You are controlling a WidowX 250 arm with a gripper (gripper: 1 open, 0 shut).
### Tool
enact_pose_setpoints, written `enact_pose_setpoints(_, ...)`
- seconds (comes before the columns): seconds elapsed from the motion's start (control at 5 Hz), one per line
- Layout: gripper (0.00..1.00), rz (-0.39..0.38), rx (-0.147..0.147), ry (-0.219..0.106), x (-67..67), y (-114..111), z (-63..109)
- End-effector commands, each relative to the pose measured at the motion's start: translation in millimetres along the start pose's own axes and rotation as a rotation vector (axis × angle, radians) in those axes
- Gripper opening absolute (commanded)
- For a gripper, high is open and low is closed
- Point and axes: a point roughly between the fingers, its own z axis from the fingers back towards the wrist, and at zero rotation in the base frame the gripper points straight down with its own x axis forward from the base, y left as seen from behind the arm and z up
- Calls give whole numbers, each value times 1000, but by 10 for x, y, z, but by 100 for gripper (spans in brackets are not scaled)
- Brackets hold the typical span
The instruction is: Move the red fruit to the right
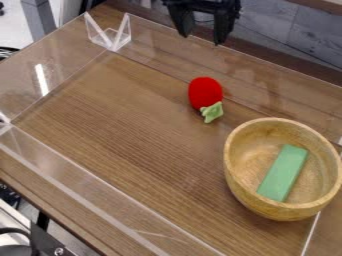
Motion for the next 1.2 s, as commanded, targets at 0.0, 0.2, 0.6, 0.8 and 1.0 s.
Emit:
enact_pose_setpoints(0.0,100,-18,-1,-22,66,-17,24)
enact_pose_setpoints(0.2,100,-41,-10,4,-32,-13,-7)
enact_pose_setpoints(0.6,100,-54,-17,-5,-154,40,122)
enact_pose_setpoints(0.8,100,-47,-14,-19,-195,76,143)
enact_pose_setpoints(1.0,100,-37,-7,-30,-247,-3,258)
